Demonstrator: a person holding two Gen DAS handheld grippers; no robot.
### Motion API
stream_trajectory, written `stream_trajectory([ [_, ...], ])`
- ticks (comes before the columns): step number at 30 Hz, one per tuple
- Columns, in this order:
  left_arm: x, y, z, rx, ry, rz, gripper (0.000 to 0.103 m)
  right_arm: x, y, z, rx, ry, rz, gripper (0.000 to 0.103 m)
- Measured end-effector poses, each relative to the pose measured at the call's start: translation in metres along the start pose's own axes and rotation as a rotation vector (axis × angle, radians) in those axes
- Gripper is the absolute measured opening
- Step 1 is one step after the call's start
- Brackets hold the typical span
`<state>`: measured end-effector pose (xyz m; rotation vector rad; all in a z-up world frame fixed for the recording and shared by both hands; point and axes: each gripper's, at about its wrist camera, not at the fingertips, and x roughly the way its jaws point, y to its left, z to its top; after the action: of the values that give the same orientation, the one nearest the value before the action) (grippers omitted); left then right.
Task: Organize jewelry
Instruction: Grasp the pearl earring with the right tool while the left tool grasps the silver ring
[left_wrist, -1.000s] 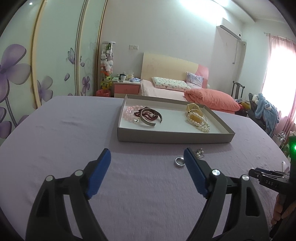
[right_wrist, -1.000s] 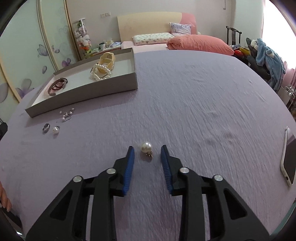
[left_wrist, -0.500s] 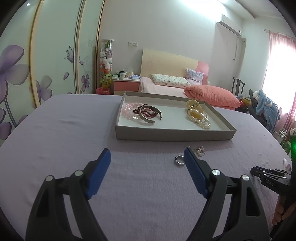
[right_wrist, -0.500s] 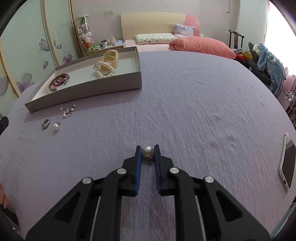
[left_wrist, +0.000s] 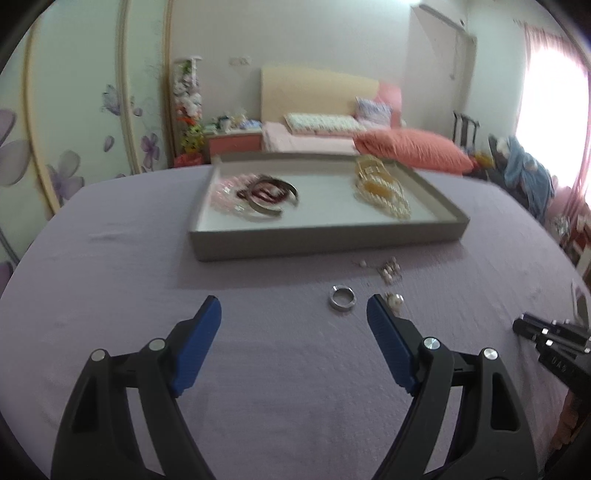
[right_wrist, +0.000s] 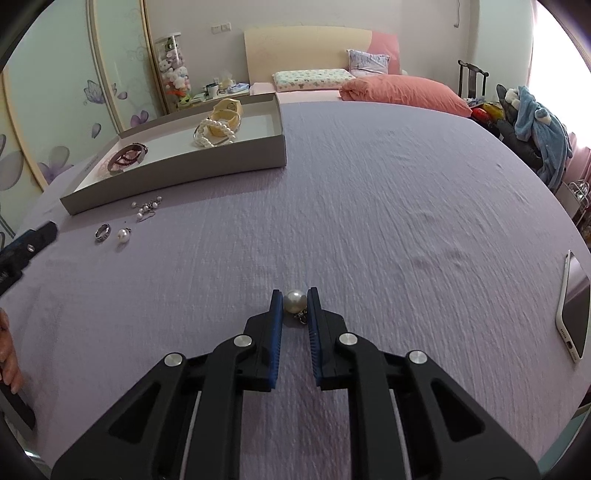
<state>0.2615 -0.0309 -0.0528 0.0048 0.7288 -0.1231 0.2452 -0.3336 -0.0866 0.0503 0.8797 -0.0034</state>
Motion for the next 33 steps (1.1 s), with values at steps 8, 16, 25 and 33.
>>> stream_trajectory([
  [8,0.034,-0.031,0.003,0.12,0.126,-0.028,0.065,0.001,-0.001,0.0,0.006,0.002,0.009,0.014],
  [16,0.057,-0.034,0.013,0.08,0.18,-0.038,0.051,0.001,-0.003,0.001,0.009,0.006,0.019,0.015],
  [25,0.061,-0.031,0.019,0.05,0.175,-0.037,0.022,0.001,-0.002,0.001,0.009,0.007,0.021,0.015],
  [33,0.057,-0.02,0.018,-0.005,0.166,-0.055,0.022,0.001,-0.002,0.001,0.01,0.007,0.021,0.015],
])
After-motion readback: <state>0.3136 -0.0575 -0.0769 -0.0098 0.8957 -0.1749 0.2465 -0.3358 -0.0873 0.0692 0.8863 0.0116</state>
